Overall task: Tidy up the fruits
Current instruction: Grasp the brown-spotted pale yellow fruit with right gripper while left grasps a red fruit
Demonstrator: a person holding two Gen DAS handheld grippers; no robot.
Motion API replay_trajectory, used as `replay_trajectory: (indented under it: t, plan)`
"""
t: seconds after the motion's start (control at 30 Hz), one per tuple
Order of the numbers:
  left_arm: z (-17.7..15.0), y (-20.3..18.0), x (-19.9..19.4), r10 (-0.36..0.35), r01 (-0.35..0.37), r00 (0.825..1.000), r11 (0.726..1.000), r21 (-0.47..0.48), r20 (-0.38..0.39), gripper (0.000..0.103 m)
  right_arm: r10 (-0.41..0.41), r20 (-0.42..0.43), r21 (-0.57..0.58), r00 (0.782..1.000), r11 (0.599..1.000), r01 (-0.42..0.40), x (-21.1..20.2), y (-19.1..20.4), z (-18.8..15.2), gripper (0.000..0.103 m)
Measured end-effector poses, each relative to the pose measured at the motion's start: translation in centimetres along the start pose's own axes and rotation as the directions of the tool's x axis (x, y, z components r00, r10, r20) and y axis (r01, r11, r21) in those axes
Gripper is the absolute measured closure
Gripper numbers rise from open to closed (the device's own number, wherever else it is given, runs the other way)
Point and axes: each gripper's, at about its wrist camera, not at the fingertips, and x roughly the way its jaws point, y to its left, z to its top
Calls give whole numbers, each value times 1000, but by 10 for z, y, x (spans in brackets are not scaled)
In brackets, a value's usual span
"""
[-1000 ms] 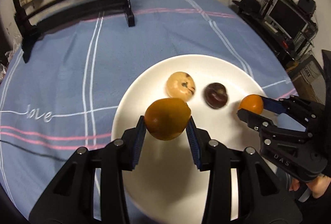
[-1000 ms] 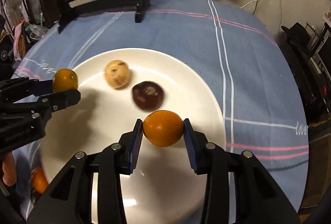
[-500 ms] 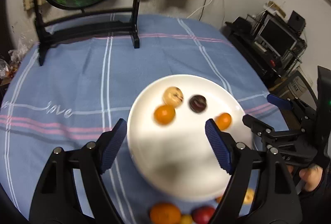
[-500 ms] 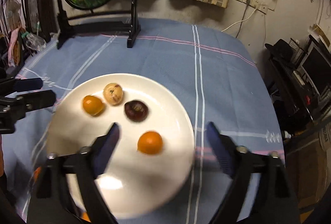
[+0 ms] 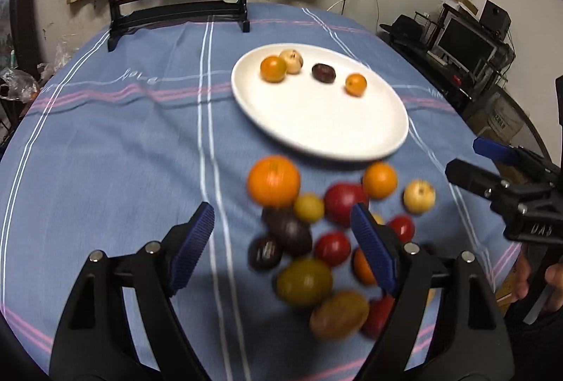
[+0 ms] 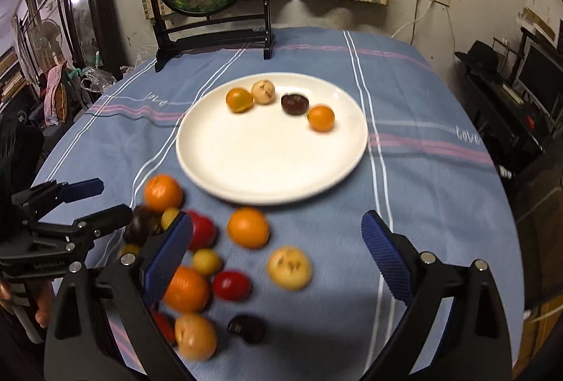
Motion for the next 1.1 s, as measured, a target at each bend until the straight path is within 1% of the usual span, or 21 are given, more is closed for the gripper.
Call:
replay_trajectory:
  t: [0.1, 0.2, 0.4, 0.53, 0.67, 0.73, 0.77, 0.8, 0.87, 0.9, 0.93, 0.97, 1.0, 1.03, 1.07, 1.1]
  plan:
    - [-12, 0, -6, 1, -1, 1000, 1000, -2, -4, 20, -21, -3, 31, 1000, 999, 21, -6, -4, -12, 6]
    - [-21, 0, -11, -8, 8, 1000, 1000, -2, -8, 19, -21, -14, 50, 1000, 999, 21, -8, -6, -19, 6]
    - [-35, -4, -15, -18, 19, 1000, 1000, 19, -23, 17, -23, -41, 44, 999, 999, 25, -5, -4, -30, 6]
    - [-45, -1, -17, -18, 19, 999, 1000, 22, -38, 16, -42, -46, 49, 998, 998, 44, 5, -9, -36, 6]
    - [-54, 5, -17, -10, 10, 998, 1000, 14, -58, 16, -15, -61, 89, 998, 996, 20, 21, -19, -38, 7]
    - [-57, 6, -18, -6, 7, 998, 1000, 12, -64, 16, -2, -65, 105, 998, 994, 9, 31, -24, -38, 17]
    - [-58, 6, -18, -5, 5, 998, 1000, 11, -67, 16, 6, -68, 109, 998, 994, 1, 33, -25, -37, 28]
    - [-59, 7, -17, -5, 5, 997, 1000, 11, -71, 16, 21, -75, 119, 997, 993, -12, 40, -28, -37, 36]
    - [-61, 6, -17, -6, 7, 997, 1000, 10, -78, 16, 28, -118, 130, 993, 991, -13, 56, -32, -39, 39]
    - [-61, 6, -17, -6, 7, 997, 1000, 11, -80, 16, 36, -120, 132, 992, 991, -19, 61, -33, -41, 39]
    - [-62, 5, -17, -6, 8, 997, 1000, 15, -82, 16, 24, -109, 122, 994, 992, -11, 60, -31, -41, 40]
    - [-63, 3, -16, -5, 7, 996, 1000, 20, -84, 16, 16, -111, 109, 994, 994, -4, 59, -29, -40, 45]
    - [-64, 2, -16, -4, 6, 996, 1000, 24, -87, 16, 56, -105, 116, 993, 992, -44, 57, -29, -40, 65]
    - [-64, 0, -16, -5, 8, 996, 1000, 28, -90, 16, 91, -105, 138, 990, 987, -76, 54, -30, -40, 66]
    - [-65, -1, -15, -8, 11, 996, 999, 31, -93, 16, 88, -102, 136, 991, 988, -73, 52, -30, -40, 65]
    - [-66, -3, -14, -12, 16, 995, 999, 34, -99, 16, 58, -98, 107, 993, 993, -48, 46, -26, -41, 66]
